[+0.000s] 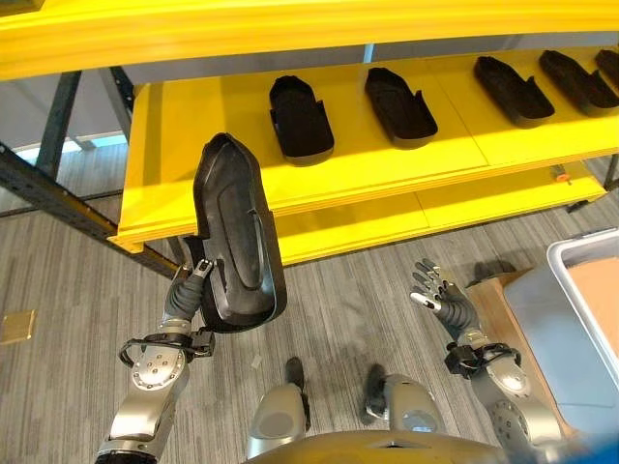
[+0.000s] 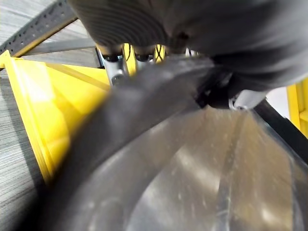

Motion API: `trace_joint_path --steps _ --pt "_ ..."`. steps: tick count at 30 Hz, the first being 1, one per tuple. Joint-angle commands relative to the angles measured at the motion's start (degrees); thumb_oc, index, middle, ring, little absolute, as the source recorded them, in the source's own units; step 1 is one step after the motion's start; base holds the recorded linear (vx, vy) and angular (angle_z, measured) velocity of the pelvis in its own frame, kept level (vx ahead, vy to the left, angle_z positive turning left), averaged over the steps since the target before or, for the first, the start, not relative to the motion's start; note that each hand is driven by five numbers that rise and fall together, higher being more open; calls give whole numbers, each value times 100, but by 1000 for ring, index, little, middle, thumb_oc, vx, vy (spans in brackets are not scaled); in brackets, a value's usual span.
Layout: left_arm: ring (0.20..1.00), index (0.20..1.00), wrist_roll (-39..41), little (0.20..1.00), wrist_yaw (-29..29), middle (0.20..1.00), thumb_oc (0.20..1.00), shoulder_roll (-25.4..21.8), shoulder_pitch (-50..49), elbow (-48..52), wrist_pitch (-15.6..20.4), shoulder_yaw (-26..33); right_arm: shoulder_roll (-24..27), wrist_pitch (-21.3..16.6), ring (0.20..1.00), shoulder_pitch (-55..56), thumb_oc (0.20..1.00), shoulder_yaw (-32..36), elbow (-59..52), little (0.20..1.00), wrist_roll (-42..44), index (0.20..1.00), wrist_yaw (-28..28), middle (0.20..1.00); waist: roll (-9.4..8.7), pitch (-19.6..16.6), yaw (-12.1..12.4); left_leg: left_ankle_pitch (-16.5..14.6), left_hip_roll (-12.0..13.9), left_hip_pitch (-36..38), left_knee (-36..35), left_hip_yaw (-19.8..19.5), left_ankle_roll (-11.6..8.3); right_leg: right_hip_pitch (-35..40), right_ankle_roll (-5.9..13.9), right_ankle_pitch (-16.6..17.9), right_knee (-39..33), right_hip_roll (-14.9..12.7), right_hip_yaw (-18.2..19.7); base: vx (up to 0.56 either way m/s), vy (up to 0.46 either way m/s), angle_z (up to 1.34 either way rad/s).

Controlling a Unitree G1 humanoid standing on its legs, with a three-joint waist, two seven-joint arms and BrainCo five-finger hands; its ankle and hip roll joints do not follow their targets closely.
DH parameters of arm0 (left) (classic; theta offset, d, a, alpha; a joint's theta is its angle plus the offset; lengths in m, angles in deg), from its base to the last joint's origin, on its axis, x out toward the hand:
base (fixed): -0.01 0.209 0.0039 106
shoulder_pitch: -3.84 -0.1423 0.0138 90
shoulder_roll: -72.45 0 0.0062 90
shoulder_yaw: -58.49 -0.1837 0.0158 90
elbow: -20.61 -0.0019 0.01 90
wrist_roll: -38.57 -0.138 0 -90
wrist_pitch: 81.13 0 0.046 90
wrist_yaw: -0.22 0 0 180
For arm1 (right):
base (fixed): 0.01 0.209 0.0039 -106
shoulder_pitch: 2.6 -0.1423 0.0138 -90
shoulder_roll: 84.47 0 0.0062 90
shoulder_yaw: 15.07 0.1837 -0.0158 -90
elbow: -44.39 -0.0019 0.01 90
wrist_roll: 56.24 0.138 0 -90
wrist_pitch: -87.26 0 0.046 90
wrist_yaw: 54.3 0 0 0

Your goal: Move parts from the plastic box to the shelf.

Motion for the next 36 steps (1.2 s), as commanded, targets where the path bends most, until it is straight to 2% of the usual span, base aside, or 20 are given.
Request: trace_joint_path --steps 1,4,5,6,7,8,9,11,13,14,15,16,17,18,19,20,22,27,31,36 --pt "200 200 -40 200 121 200 200 -39 47 574 414 126 213 -248 1000 53 1000 124 -252 1000 185 1000 88 1000 64 -127 -81 -240 -168 391 -273 -108 -125 344 150 154 -756 96 414 98 -60 14" --pt "200 200 -20 200 148 200 200 80 12 574 407 75 364 -250 1000 196 1000 286 -296 1000 176 1000 88 1000 20 -183 -93 -438 -91 297 258 -25 -267 628 38 142 -974 118 311 181 -172 25" --pt "200 200 -6 200 150 200 200 105 23 550 407 45 417 -258 1000 234 1000 350 -301 1000 209 1000 70 1000 20 -130 -106 -555 -39 173 732 1 -337 745 -10 75 -988 109 264 115 -198 47" --pt "200 200 89 200 149 200 200 150 88 544 421 -60 514 -260 1000 275 1000 422 -280 1000 244 1000 40 1000 8 25 -86 -411 -4 -280 1794 -57 -554 857 -127 -28 -950 92 206 64 -154 42" --pt "200 200 89 200 149 200 200 149 95 542 421 -61 512 -260 1000 271 1000 424 -280 1000 245 1000 41 1000 4 14 -97 -393 -11 -312 1800 -67 -551 838 -129 -13 -957 86 194 4 -157 44" --pt "200 200 132 200 134 200 200 168 175 535 419 -122 584 -268 1000 241 1000 446 -275 1000 261 1000 9 1000 -20 173 -42 -149 17 -570 2439 -208 -724 860 -219 -81 -900 60 135 -14 -76 24" --pt "200 200 137 200 112 200 200 185 163 545 425 -124 598 -275 1000 222 1000 429 -277 1000 253 1000 7 1000 -27 212 -1 -164 23 -621 2497 -303 -718 864 -234 -129 -871 70 142 12 -83 14" --pt "200 200 135 200 94 200 200 179 163 543 418 -102 614 -275 1000 197 1000 415 -249 1000 229 1000 1 1000 -40 203 -5 -181 168 -616 2261 -337 -654 818 -209 -166 -809 58 143 40 -15 -8" --pt "200 200 133 200 66 200 200 163 78 618 379 -35 602 -250 1000 241 1000 449 -271 1000 253 1000 -32 1000 -101 171 -35 -146 706 -456 1695 -267 -605 783 -155 -270 -694 -53 156 79 64 -4" --pt "200 200 123 200 27 200 200 147 37 676 378 -16 610 -242 1000 265 1000 450 -276 1000 270 1000 -50 1000 -105 157 -35 61 1040 -319 989 -287 -614 741 -107 -348 -568 -144 160 113 241 -2" --pt "200 200 110 200 -38 200 200 126 32 690 350 14 645 -250 1000 232 1000 447 -231 1000 252 1000 -105 1000 -7 165 -30 692 1577 -321 218 -417 -694 557 -43 -456 -214 -265 186 85 199 3" --pt "200 200 109 200 -40 200 200 130 28 692 348 16 649 -252 1000 230 1000 442 -228 1000 252 1000 -106 1000 -11 164 -30 730 1579 -271 136 -401 -711 532 -50 -510 -143 -270 193 75 232 7" --pt "200 200 102 200 -66 200 200 131 34 693 335 46 665 -259 1000 218 1000 454 -209 1000 243 1000 -138 1000 74 148 -45 1101 1812 -291 -271 -380 -808 423 -24 -608 92 -318 194 98 264 12" --pt "200 200 72 200 -80 200 200 123 88 665 347 77 678 -288 1000 203 1000 478 -192 1000 219 1000 -179 1000 200 157 -82 1401 2008 -230 -633 -90 -949 319 43 -717 459 -480 142 127 372 4" --pt "200 200 105 200 -54 200 200 147 122 643 370 82 648 -283 1000 211 1000 461 -193 1000 226 1000 -156 1000 255 128 -97 1207 2005 -3 -715 43 -959 230 101 -806 675 -546 138 97 278 0" --pt "200 200 106 200 -53 200 200 148 122 642 372 81 649 -283 1000 212 1000 462 -193 1000 226 1000 -156 1000 250 131 -86 1204 2001 11 -719 59 -959 222 102 -815 692 -551 152 71 196 -4" --pt "200 200 110 200 -28 200 200 118 242 618 417 -9 581 -286 1000 118 1000 385 -129 1000 204 1000 -141 1000 345 97 -58 901 1831 -125 -343 -92 -996 156 207 -628 727 -710 250 73 259 -9" --pt "200 200 159 200 -18 200 200 -48 513 559 495 -136 400 -255 1000 188 1000 366 -191 1000 211 1000 -86 1000 275 182 -86 300 1428 -347 488 -83 -943 511 464 -335 336 -1088 305 90 293 9" --pt "200 200 221 200 -159 200 200 -110 875 481 576 -240 296 -253 1000 253 1000 345 -189 1000 221 1000 -19 1000 223 209 -151 76 1214 -551 834 56 -934 670 592 -141 -67 -1302 276 54 203 5" --pt "200 200 148 200 -507 200 200 -177 1559 231 671 -337 251 -270 1000 218 1000 234 -118 1000 223 1000 -45 1000 128 265 -216 -45 1121 -821 1145 64 -934 702 641 -41 -312 -1393 306 32 99 1"
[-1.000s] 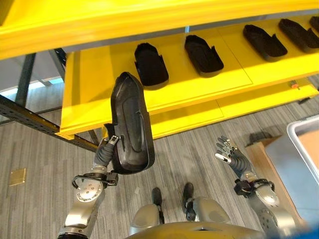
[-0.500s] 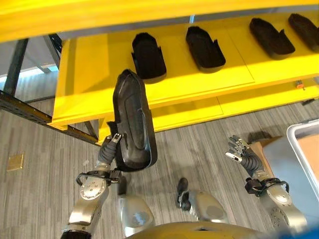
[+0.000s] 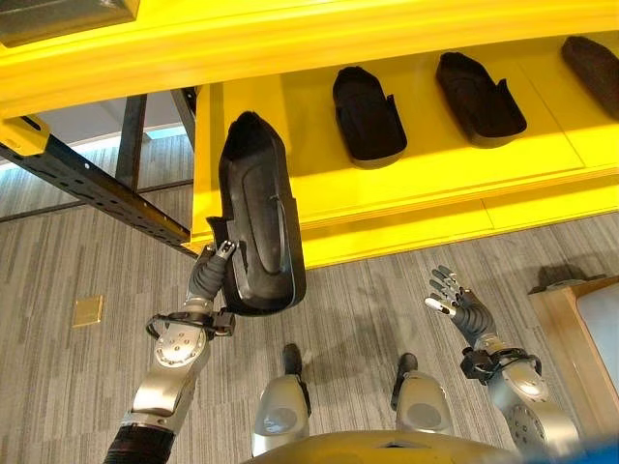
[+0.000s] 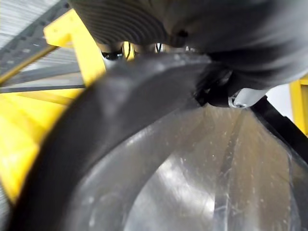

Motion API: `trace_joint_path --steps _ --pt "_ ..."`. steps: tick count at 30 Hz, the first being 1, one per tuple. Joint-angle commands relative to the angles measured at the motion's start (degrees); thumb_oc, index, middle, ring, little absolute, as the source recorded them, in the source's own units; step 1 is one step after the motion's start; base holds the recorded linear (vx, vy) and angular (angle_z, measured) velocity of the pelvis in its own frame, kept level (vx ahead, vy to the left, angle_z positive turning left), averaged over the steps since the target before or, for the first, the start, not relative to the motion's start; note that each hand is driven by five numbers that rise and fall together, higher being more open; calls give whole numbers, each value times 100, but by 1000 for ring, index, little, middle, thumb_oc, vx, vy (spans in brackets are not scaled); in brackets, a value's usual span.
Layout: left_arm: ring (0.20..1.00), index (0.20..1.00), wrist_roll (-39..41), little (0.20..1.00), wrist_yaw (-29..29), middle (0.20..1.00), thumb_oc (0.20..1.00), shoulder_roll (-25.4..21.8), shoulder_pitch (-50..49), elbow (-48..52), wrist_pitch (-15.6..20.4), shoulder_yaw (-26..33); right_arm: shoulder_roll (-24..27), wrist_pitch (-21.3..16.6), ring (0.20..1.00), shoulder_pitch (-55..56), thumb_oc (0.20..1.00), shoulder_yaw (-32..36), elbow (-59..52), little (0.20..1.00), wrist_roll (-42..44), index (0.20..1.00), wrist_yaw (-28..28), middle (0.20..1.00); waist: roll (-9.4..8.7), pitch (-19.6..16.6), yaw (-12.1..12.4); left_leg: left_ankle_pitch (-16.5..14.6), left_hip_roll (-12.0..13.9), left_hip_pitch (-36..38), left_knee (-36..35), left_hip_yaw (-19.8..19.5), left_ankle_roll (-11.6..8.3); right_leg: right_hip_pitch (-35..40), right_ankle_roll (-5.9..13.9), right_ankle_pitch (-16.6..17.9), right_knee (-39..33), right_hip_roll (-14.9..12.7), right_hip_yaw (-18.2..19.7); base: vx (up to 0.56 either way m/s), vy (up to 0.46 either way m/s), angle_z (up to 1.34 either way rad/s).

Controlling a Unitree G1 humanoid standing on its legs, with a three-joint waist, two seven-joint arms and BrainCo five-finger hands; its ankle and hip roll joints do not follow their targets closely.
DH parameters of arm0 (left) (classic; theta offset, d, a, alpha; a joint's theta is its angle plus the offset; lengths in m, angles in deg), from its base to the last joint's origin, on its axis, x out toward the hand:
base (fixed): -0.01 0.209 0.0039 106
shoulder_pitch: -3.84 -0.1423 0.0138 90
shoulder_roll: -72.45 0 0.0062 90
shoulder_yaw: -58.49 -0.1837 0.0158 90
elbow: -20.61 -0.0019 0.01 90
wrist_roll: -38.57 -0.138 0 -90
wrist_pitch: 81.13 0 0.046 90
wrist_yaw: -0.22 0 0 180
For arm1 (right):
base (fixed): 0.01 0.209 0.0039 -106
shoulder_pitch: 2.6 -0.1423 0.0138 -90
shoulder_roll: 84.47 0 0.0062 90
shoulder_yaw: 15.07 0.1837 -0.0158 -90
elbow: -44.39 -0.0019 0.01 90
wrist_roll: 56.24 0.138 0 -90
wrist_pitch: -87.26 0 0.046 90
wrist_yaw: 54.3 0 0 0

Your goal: Move parts from the plastic box to the shelf.

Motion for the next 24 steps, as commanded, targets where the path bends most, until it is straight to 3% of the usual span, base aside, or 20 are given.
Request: trace_joint_path --steps 1,10,24 --pt "200 200 131 200 -330 200 200 -126 467 244 648 99 69 -267 1000 71 1000 23 -294 1000 177 1000 45 1000 -90 -86 -129 -211 539 -365 643 19 -293 304 128 -70 -285 -186 50 36 70 -1" --pt "200 200 726 200 -804 200 200 -118 1358 -549 749 128 155 -203 1000 -25 1000 -165 -197 1000 107 1000 79 1000 -222 43 -230 -260 499 -684 882 57 -282 201 149 47 -428 -196 78 5 27 -4" --pt "200 200 723 200 -1358 200 200 -1172 2897 -1991 770 154 306 -134 1000 -133 1000 -474 -7 1000 -4 1000 211 1000 -389 232 -359 -244 610 -874 997 58 -320 -97 172 114 -327 -100 204 -10 0 -3"
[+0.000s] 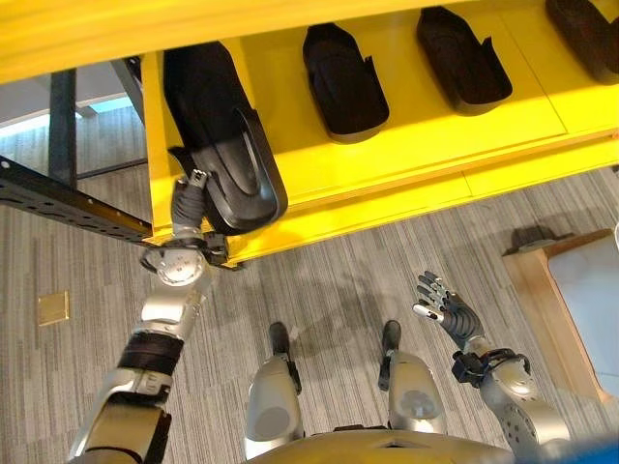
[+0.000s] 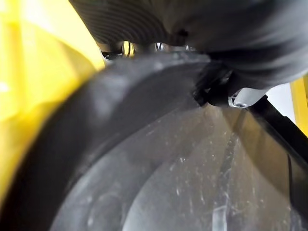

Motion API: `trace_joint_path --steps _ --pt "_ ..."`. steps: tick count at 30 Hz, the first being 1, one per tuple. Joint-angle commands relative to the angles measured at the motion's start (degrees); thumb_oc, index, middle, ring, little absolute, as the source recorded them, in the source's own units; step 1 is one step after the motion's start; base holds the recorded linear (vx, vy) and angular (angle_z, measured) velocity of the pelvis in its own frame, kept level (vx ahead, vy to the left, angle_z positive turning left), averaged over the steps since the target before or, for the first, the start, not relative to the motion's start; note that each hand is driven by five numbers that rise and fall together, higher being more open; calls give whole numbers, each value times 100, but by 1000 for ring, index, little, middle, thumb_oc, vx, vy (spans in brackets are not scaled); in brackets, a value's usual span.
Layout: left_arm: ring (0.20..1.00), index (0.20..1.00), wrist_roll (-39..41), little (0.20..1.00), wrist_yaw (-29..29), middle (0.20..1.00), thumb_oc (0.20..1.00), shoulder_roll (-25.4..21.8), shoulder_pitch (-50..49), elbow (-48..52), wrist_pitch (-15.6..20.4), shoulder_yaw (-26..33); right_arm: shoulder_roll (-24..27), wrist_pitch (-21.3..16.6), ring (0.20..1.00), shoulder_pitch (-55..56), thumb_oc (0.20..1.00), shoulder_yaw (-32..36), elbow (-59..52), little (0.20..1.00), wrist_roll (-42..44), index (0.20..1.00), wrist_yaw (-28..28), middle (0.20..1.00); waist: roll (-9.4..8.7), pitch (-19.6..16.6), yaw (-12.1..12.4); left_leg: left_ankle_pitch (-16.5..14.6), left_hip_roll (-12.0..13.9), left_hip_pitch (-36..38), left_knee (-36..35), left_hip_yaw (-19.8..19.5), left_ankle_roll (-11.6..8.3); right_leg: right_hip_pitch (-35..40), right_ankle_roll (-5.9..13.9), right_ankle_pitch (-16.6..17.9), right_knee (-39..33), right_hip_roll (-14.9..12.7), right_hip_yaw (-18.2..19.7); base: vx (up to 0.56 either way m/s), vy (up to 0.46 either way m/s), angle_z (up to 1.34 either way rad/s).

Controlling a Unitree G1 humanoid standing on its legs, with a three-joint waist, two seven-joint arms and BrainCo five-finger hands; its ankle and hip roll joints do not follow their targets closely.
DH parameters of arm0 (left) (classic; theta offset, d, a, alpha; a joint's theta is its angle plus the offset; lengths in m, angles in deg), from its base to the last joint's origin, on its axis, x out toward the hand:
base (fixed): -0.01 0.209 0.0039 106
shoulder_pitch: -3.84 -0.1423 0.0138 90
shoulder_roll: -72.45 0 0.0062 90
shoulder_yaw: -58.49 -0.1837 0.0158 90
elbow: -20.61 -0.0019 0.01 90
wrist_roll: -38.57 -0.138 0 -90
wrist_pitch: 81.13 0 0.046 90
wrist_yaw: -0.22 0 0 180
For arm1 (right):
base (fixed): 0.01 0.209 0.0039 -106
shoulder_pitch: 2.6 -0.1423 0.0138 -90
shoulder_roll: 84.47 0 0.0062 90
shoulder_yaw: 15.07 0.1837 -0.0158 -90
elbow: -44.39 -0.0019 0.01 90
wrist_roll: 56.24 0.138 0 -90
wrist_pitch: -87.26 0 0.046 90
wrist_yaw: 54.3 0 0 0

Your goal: Move parts from the plastic box to the shelf.

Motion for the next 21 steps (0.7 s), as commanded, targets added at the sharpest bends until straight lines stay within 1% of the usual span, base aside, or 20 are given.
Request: trace_joint_path --steps 1,4,5,7,8,9,10,13,18,19,20,21 --pt "200 200 -51 200 -157 200 200 -494 554 -191 474 209 251 -143 1000 49 1000 -32 -280 1000 43 1000 86 1000 -142 -178 -23 -176 436 -427 753 -54 -300 172 225 -203 62 -302 107 0 0 0" --pt "200 200 -92 200 -168 200 200 -922 1093 -632 399 10 315 -146 1000 -8 1000 -78 -274 1000 49 1000 110 1000 -172 -112 -53 -169 449 -504 792 -73 -307 82 235 -196 120 -290 136 0 0 0" --pt "200 200 -91 200 -167 200 200 -923 1098 -635 401 6 313 -146 1000 -9 1000 -76 -273 1000 49 1000 110 1000 -172 -111 -51 -169 449 -504 793 -73 -307 82 235 -196 120 -290 136 0 0 0" --pt "200 200 -82 200 -133 200 200 -1142 1379 -901 356 -131 343 -142 1000 -33 1000 -107 -265 1000 56 1000 127 1000 -183 -67 -66 -170 454 -549 818 -82 -304 25 242 -198 166 -287 141 -15 4 0" --pt "200 200 -96 200 -107 200 200 -1332 1671 -1128 308 -318 372 -149 1000 -76 1000 -131 -255 1000 72 1000 125 1000 -187 -25 -85 -175 454 -611 863 -95 -298 -37 247 -196 212 -288 162 0 0 0" --pt "200 200 -102 200 -100 200 200 -1440 1822 -1216 294 -401 383 -147 1000 -86 1000 -146 -251 1000 74 1000 123 1000 -191 -5 -92 -181 461 -647 898 -101 -297 -69 250 -196 234 -285 173 0 0 0" --pt "200 200 -101 200 -99 200 200 -1441 1829 -1220 296 -406 381 -148 1000 -87 1000 -144 -251 1000 74 1000 123 1000 -192 -5 -89 -182 461 -649 900 -101 -297 -71 250 -196 235 -285 174 -14 2 6" --pt "200 200 -135 200 -57 200 200 -1861 2430 -1644 236 -801 403 -162 1000 -161 1000 -202 -221 1000 110 1000 121 1000 -212 86 -120 -209 495 -797 1011 -106 -276 -222 278 -194 316 -278 188 -4 4 2" --pt "200 200 -14 200 -18 200 200 -1997 2837 -1959 215 -1060 423 -164 1000 -202 1000 -246 -207 1000 159 1000 123 1000 -229 175 -145 -237 489 -967 1110 -139 -244 -356 300 -200 410 -309 178 11 3 -1" --pt "200 200 -10 200 -52 200 200 -2000 2962 -2076 191 -1125 426 -165 1000 -208 1000 -287 -190 1000 174 1000 111 1000 -224 202 -144 -382 505 -961 1199 -157 -281 -343 332 -304 480 -308 192 57 11 -2" --pt "200 200 -73 200 -73 200 200 -2042 3208 -2274 161 -1296 419 -163 1000 -249 1000 -320 -175 1000 202 1000 109 1000 -234 235 -142 -407 509 -1049 1265 -170 -267 -408 343 -302 519 -324 191 60 12 -2" --pt "200 200 -12 200 -63 200 200 -2029 3299 -2395 160 -1333 425 -166 1000 -275 1000 -343 -178 1000 210 1000 100 1000 -233 248 -142 -414 510 -1095 1303 -175 -262 -441 346 -296 533 -325 188 0 0 0"
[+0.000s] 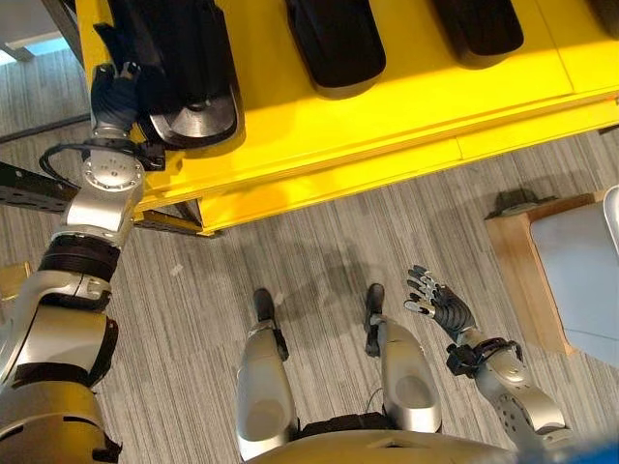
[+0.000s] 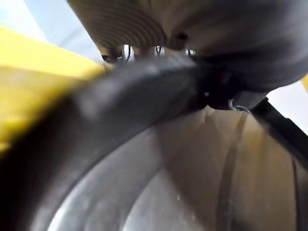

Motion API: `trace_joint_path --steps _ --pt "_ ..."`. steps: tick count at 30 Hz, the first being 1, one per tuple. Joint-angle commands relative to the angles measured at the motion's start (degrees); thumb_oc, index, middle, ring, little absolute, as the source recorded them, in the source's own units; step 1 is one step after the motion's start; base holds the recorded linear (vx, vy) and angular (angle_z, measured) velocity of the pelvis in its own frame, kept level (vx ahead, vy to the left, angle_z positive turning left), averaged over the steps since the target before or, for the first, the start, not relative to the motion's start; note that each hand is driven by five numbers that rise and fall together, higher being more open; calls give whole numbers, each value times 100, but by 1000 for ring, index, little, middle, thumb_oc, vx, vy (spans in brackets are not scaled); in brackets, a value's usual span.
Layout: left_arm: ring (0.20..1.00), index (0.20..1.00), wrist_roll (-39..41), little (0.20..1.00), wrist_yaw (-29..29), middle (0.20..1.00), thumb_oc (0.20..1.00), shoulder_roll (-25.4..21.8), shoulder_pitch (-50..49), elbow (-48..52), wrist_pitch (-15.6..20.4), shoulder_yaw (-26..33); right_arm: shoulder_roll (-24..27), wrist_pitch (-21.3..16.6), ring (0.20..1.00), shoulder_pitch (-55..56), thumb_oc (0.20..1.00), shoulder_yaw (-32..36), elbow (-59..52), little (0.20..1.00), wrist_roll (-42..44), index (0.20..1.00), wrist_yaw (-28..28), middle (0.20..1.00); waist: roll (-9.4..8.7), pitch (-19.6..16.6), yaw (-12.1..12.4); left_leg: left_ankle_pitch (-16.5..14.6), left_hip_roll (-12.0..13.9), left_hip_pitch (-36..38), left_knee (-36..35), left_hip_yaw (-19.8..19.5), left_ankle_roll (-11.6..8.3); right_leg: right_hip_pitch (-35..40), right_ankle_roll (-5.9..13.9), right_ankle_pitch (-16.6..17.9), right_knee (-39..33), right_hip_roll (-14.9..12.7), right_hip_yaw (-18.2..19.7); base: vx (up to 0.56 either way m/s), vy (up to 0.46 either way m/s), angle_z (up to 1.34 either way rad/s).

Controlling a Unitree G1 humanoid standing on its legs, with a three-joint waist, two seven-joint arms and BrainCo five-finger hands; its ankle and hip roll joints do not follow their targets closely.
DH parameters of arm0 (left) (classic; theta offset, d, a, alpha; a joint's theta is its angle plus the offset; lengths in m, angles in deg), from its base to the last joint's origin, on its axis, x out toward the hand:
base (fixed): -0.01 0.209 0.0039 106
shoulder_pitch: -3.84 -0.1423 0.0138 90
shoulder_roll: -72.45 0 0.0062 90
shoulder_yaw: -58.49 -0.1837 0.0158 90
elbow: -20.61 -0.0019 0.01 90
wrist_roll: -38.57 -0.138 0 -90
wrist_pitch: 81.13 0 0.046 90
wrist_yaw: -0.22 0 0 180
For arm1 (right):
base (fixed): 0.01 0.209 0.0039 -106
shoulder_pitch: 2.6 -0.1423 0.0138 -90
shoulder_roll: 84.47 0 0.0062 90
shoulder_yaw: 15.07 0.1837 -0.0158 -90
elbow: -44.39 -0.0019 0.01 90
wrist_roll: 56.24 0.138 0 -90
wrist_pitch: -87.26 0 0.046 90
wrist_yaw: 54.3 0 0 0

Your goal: Move parts from the plastic box to the shelf.

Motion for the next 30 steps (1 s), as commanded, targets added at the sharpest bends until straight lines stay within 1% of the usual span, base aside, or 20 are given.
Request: trace_joint_path --steps 1,2,4,9,18,22,30 --pt "200 200 36 200 -89 200 200 -342 474 -223 263 96 200 -164 1000 17 1000 -39 -196 1000 204 1000 35 1000 -43 -397 -16 -322 295 -297 694 -24 -205 88 446 -409 388 -499 195 1 7 4" --pt "200 200 36 200 -89 200 200 -342 475 -224 263 94 200 -164 1000 17 1000 -38 -196 1000 204 1000 35 1000 -43 -397 -16 -322 296 -298 694 -24 -205 88 446 -409 388 -499 195 0 0 0" --pt "200 200 222 200 -81 200 200 -332 747 -536 267 -22 181 -193 1000 -5 1000 -103 -200 1000 239 1000 18 1000 -64 -312 -36 -358 309 -481 817 -52 -182 -52 438 -432 485 -498 198 0 0 0" --pt "200 200 402 200 -78 200 200 -357 958 -769 277 -104 146 -206 1000 -28 1000 -124 -189 1000 266 1000 -37 1000 -85 -255 -47 -373 333 -648 912 -60 -177 -223 429 -418 548 -475 213 0 1 1" --pt "200 200 1057 200 -118 200 200 -218 1051 -1012 341 40 126 -184 1000 57 1000 -114 -193 1000 270 1000 -118 1000 -135 -260 -90 -467 349 -923 1081 -85 -139 -454 442 -397 591 -468 256 3 3 -1" --pt "200 200 1098 200 -107 200 200 -239 1065 -1077 332 61 119 -182 1000 69 1000 -115 -211 1000 268 1000 -113 1000 -154 -282 -99 -494 349 -955 1108 -77 -126 -494 453 -388 588 -465 280 13 7 -1" --pt "200 200 921 200 -9 200 200 -355 1176 -1202 222 -69 169 -173 1000 143 1000 -27 -218 1000 267 1000 -84 1000 -168 -306 -142 -549 353 -1032 1187 -44 -104 -595 466 -374 615 -481 343 1 2 0"
